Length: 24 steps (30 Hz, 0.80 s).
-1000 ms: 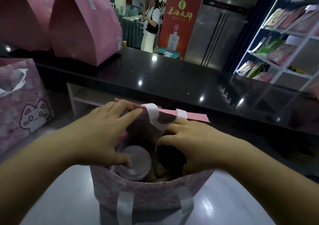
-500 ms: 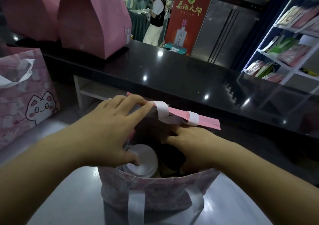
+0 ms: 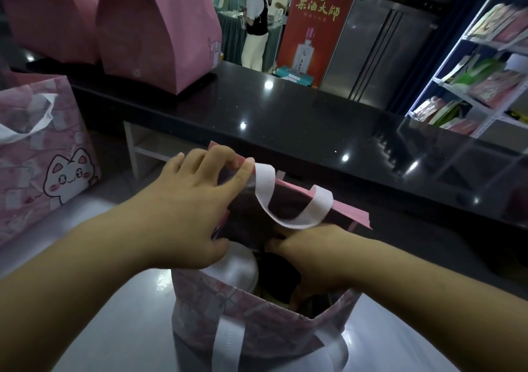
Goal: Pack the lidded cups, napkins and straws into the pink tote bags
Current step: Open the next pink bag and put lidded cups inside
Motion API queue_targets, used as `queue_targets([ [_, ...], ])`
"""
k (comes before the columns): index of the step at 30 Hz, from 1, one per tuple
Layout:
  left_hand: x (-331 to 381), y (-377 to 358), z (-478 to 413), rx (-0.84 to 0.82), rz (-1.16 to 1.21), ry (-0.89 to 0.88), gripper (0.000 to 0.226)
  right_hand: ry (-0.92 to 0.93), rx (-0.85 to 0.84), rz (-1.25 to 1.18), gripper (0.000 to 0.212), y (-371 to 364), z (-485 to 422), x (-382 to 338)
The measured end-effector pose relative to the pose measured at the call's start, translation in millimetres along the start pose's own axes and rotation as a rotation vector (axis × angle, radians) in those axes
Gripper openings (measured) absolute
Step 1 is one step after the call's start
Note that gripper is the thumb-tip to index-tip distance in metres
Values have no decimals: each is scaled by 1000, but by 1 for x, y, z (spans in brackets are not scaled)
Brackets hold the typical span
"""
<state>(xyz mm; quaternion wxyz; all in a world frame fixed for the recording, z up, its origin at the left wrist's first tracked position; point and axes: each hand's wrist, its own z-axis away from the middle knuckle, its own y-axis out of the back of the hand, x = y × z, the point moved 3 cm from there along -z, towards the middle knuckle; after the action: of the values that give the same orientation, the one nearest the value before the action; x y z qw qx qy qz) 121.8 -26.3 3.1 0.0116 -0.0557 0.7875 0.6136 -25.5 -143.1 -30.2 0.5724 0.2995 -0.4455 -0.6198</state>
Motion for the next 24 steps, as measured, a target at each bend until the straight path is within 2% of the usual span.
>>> queue_targets([
  [7, 3, 2, -5, 14, -4, 53, 94, 76, 37, 117, 75, -6, -2, -5],
  [11, 5, 7, -6, 41, -39, 82, 89, 51, 52, 74, 74, 1, 11, -2],
  [16, 0, 13, -9, 27, -59, 83, 84, -13, 223, -84, 51, 32, 39, 1],
  [20, 0, 25, -11, -10, -76, 93, 76, -80, 338, -118, 32, 54, 73, 5],
  [22, 10, 37, -10, 1, -42, 90, 69, -126, 401, -147, 29, 60, 95, 5],
  [24, 27, 53, -7, 79, 7, 60, 62, -161, 460, -187, 30, 61, 121, 6],
])
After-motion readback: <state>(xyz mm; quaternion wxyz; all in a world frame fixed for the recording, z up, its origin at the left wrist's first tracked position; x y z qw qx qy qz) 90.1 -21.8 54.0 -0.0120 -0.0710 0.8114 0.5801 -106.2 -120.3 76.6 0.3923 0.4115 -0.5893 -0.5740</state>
